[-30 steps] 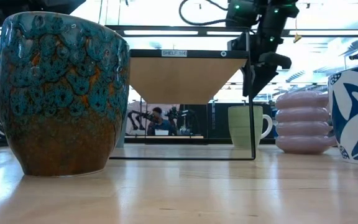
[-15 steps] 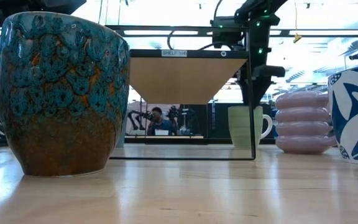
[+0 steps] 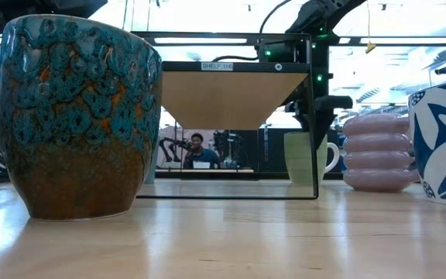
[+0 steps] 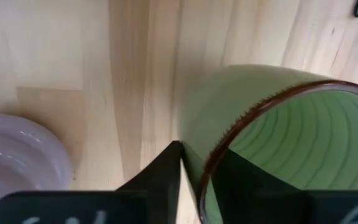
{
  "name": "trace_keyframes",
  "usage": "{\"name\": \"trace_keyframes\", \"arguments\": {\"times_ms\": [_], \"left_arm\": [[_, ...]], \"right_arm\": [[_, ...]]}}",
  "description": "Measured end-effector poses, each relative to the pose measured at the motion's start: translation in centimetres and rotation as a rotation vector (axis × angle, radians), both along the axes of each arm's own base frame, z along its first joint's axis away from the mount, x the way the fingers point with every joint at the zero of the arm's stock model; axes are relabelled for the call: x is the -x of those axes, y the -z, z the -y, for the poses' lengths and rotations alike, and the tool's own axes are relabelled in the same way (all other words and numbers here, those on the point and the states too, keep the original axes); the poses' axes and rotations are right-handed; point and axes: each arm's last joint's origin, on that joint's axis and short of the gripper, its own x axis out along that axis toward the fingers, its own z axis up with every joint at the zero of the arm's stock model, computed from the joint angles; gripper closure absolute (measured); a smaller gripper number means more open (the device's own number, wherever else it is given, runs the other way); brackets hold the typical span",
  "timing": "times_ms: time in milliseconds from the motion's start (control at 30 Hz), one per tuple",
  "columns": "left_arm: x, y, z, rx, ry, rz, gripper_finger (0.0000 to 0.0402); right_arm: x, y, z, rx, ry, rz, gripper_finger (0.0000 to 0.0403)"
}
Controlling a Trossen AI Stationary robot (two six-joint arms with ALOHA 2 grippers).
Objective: Place coffee mugs
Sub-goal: Put the green mug on the shelf
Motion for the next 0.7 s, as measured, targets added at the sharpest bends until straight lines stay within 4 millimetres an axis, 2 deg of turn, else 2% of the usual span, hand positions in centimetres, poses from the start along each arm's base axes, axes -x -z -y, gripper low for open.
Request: {"name": "trace_keyframes", "arguments": {"times_ms": [200,400,533,700], "left_arm": [[0.0,0.0,0.0,-0.001,0.0,-0.001,0.0383],[0.0,0.0,0.0,-0.002,0.0,-0.005,0.0383],[0.0,0.1,0.0,-0.002,0.0,-0.006,0.0383],[0.0,0.1,0.0,-0.002,0.0,-0.006,0.0383]], "right_arm": [[0.2,-0.2,-0.1,-0.004,-0.001,-0.005,0.0376],[0.2,-0.9,-0.1,-0.007,-0.001,-0.026,0.0378],[-0.2,-3.2,0.2,0.042,0.004,-0.022,0.0365],[-0.6,-7.4,0.9,0.104,0.028,0.016,0.037]]}}
